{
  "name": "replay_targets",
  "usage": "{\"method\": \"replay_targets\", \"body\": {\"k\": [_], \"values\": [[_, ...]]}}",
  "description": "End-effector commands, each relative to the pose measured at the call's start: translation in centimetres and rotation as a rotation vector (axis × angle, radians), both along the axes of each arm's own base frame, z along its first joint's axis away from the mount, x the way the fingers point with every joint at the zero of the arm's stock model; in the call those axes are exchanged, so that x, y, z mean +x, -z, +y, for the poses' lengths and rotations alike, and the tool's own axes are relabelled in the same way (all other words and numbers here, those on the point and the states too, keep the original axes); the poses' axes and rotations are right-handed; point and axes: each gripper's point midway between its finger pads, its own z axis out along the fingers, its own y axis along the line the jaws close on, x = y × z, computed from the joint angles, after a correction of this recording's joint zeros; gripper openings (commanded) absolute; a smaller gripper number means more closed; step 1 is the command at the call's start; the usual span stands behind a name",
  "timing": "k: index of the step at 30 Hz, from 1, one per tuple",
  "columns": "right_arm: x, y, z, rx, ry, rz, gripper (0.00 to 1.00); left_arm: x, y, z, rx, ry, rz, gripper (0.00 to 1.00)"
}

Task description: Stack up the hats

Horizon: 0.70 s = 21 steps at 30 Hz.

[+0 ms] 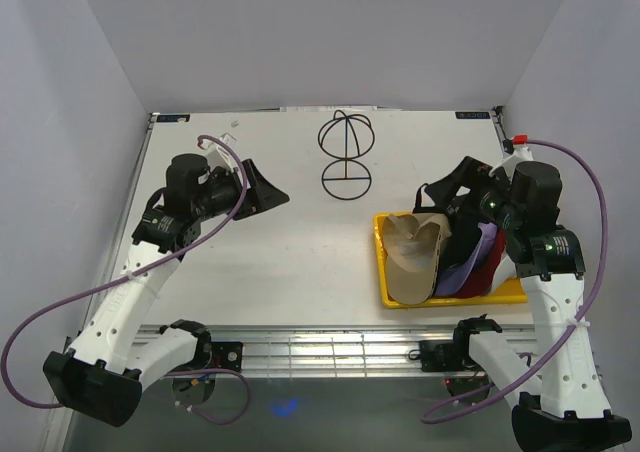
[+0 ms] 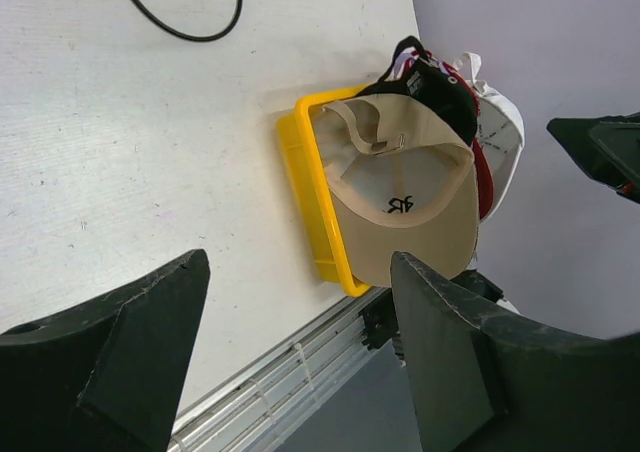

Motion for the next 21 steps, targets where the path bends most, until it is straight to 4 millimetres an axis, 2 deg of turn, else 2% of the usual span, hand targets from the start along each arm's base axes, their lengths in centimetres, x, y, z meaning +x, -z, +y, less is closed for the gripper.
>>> {"method": "replay_targets", "body": {"k": [1,12,21], "values": [[0.4,-1.2,-0.6,-0.030,0.021,-0.046,0.89,-0.3,-2.6,0.0,-0.008,0.018,-0.067,0.84],[-0.3,-1.5,-0.6,-0.021,0.022,-0.033,0.89,-0.7,-4.4,-0.2,0.000,0.058,-0.097,0.84],[-0.9,-2.7,-0.6,-0.028,0.008,-0.057,0.90,-0.7,-4.5,-0.3,-0.018,0.055,-0.113,0.84]]}}
